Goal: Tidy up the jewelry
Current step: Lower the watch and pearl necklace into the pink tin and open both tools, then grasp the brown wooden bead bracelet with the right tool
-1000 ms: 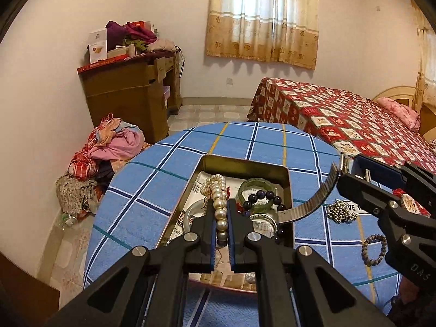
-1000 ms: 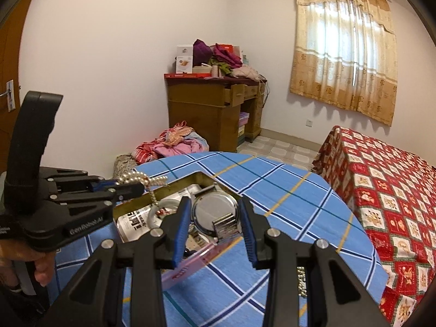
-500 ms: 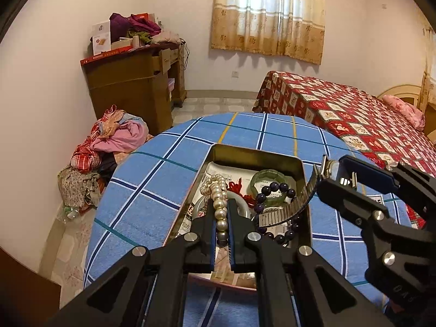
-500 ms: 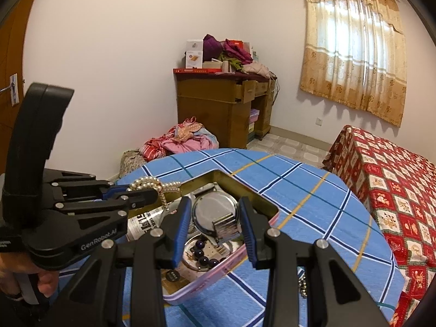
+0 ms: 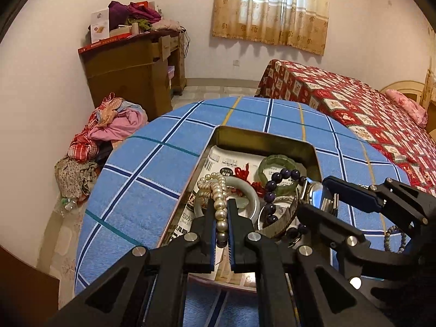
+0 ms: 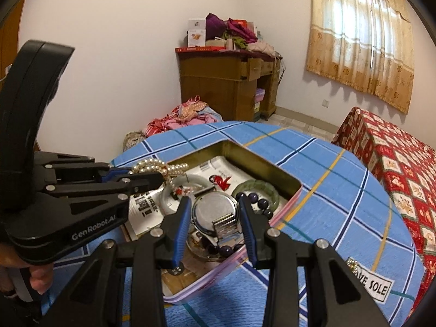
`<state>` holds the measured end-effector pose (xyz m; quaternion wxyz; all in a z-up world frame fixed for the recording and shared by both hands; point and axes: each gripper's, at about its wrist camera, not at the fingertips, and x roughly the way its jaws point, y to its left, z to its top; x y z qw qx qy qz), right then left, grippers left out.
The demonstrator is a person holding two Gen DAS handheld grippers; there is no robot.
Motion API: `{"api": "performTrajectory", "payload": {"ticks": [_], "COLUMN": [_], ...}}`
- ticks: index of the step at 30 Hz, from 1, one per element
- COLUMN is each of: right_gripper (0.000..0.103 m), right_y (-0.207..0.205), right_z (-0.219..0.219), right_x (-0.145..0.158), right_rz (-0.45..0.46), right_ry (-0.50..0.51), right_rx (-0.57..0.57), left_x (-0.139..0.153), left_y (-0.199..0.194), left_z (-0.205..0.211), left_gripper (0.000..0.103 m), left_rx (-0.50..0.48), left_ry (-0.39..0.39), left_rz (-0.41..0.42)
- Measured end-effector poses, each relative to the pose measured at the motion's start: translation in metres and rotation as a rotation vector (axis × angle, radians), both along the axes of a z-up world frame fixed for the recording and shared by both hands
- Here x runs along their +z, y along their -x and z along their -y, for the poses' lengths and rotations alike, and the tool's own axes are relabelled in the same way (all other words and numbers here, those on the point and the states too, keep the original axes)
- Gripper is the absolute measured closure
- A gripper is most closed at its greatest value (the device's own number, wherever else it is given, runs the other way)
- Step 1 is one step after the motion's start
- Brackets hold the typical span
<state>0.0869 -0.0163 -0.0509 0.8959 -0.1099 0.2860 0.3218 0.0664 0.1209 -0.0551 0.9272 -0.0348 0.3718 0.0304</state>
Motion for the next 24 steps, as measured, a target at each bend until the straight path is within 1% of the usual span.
{"api": "performTrajectory", "payload": {"ticks": [3,6,9,11,12,13,14,15,17,18,19,21,24], "right_gripper": [0.065,0.065,0.064,0.064,0.063,0.054,0.039,0.036,0.034,0.034,0.033,0.031,0.029], "right_y": [0.0,0.001,0.001,0.001,0.003,0.003,0.005,0.006,0.009,0.011,0.013,0.016,0.02], "right_z": [-0.003,-0.005,-0.006,-0.007,-0.007,-0.007,-0.006,-0.004,-0.002,0.0,0.003,0.011,0.023], "right_x": [-0.005,-0.007,-0.009,-0.01,-0.009,-0.008,-0.007,-0.005,-0.003,-0.002,-0.002,-0.002,-0.001], "right_rz": [-0.009,-0.015,-0.024,-0.032,-0.03,-0.03,-0.028,-0.024,-0.014,-0.009,-0.009,-0.015,-0.032], "right_ry": [0.014,0.023,0.029,0.031,0.03,0.031,0.025,0.012,0.021,0.032,0.034,0.033,0.032], "right_rx": [0.004,0.007,0.017,0.021,0.025,0.022,0.018,0.02,0.014,0.005,0.0,-0.013,-0.04], "left_x": [-0.005,-0.01,-0.012,-0.012,-0.009,-0.007,-0.003,-0.002,0.005,0.007,0.009,0.013,0.014], "left_y": [-0.002,-0.005,-0.006,-0.005,-0.003,-0.002,-0.001,0.0,0.004,0.006,0.009,0.013,0.018], "left_z": [-0.002,-0.003,-0.001,-0.001,-0.001,-0.001,0.0,-0.001,0.0,-0.001,-0.001,-0.002,-0.003], "left_gripper": [0.097,0.097,0.097,0.097,0.097,0.096,0.095,0.091,0.066,0.042,0.03,0.029,0.029], "left_rx": [0.002,-0.004,0.001,0.008,0.009,0.009,0.011,0.013,0.027,0.041,0.05,0.051,0.065], "left_ry": [0.004,0.028,0.015,0.02,0.018,0.011,0.004,0.003,-0.01,-0.018,-0.023,-0.017,-0.011], "left_rz": [-0.014,-0.03,-0.037,-0.035,-0.024,-0.016,-0.009,-0.004,0.014,0.025,0.043,0.066,0.066]}}
